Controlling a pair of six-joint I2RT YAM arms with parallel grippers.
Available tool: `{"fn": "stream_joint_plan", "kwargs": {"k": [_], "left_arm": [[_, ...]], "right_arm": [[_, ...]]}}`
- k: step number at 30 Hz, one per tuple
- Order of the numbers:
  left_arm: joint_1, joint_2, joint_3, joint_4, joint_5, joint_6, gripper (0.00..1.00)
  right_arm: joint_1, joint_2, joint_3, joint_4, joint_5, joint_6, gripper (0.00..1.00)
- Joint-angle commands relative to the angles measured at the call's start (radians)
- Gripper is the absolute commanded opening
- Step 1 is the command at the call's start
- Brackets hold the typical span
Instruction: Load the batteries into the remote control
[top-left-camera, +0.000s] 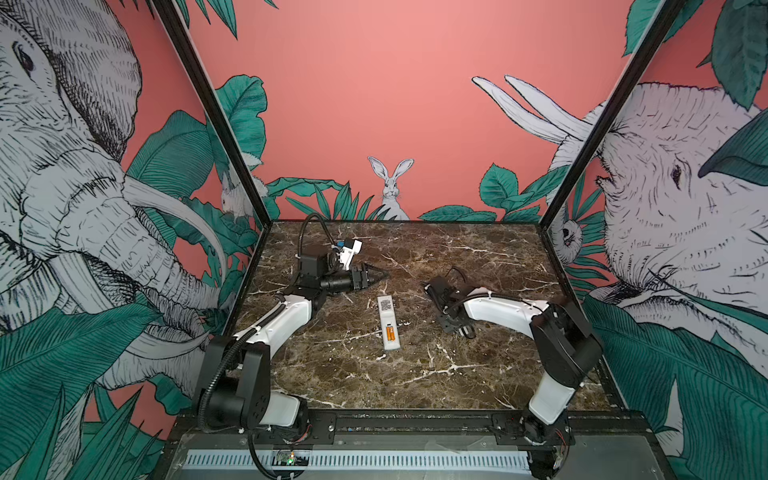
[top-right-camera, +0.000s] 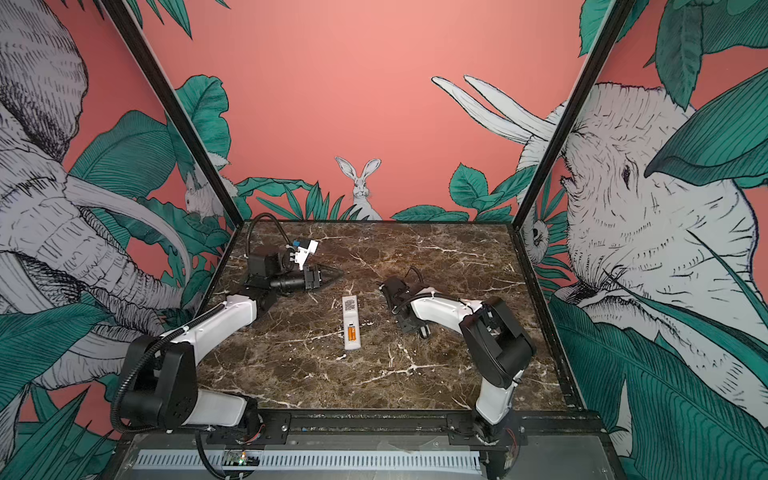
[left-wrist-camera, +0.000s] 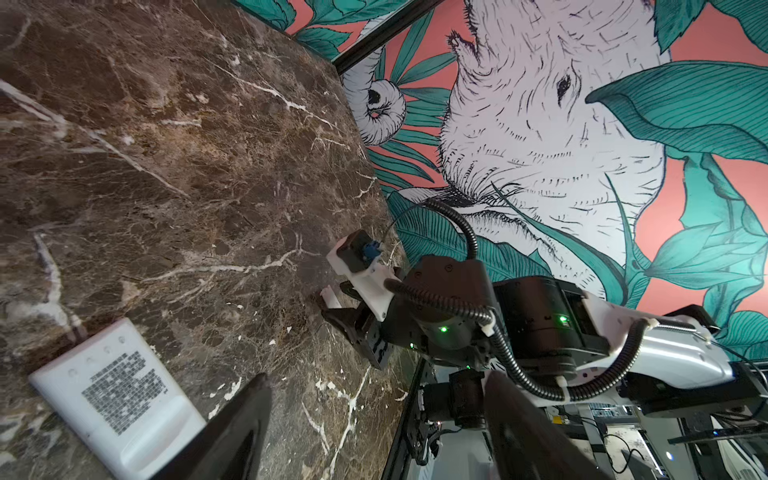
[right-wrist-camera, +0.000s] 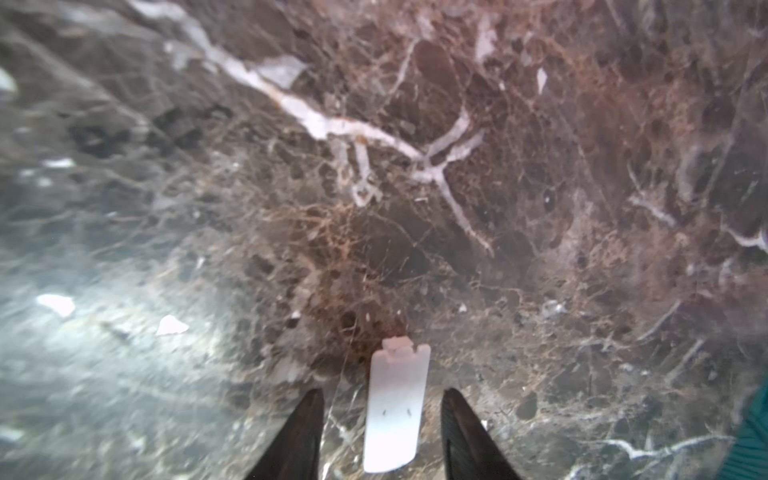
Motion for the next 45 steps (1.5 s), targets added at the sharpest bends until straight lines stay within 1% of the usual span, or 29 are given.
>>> {"fn": "stream_joint_plan", "kwargs": {"k": [1,3,9,13,16,19,22,26,31,36,41,45], "left_arm": [[0.007,-0.029,0.013,-0.003,0.022,0.018,0.82],[0.008,-0.030,0.010,0.001,0.022,0.014,0.82],[0.009,-0.035,0.008,-0.010,0.021,0.023,0.83],[0.010,-0.017,0.009,-0.013,0.013,0.038,0.84],[0.008,0.010,-0.003,-0.018,-0.026,0.063,0.85],[0.005,0.049,-0.012,0.017,-0.056,0.061,0.85],[-0.018,0.096,0.009,-0.021,-0.123,0.122,0.85],[-0.076,0.220,0.084,-0.081,-0.191,0.215,0.86],[-0.093,0.360,0.161,-0.065,-0.233,0.261,0.89],[-0.095,0.452,0.239,-0.119,-0.247,0.311,0.90],[-0.096,0.509,0.252,-0.106,-0.238,0.310,0.91],[-0.097,0.529,0.241,-0.113,-0.243,0.322,0.94]], "right_arm": [[-0.038,-0.074,-0.039,0.079,-0.152,-0.014,0.55],[-0.073,-0.083,-0.057,0.089,-0.218,-0.029,0.55],[-0.128,-0.079,-0.111,0.126,-0.298,-0.064,0.57],[-0.145,-0.061,-0.139,0.157,-0.299,-0.070,0.57],[-0.153,-0.046,-0.157,0.180,-0.297,-0.076,0.56],[-0.156,-0.041,-0.173,0.194,-0.298,-0.083,0.54],[-0.156,-0.044,-0.182,0.196,-0.283,-0.087,0.50],[-0.158,-0.047,-0.177,0.180,-0.240,-0.104,0.47],[-0.159,-0.030,-0.143,0.146,-0.236,-0.105,0.40],[-0.159,-0.012,-0.104,0.114,-0.243,-0.097,0.27],[-0.158,-0.040,-0.118,0.139,-0.241,-0.087,0.25],[-0.157,-0.074,-0.133,0.174,-0.276,-0.108,0.23]]}}
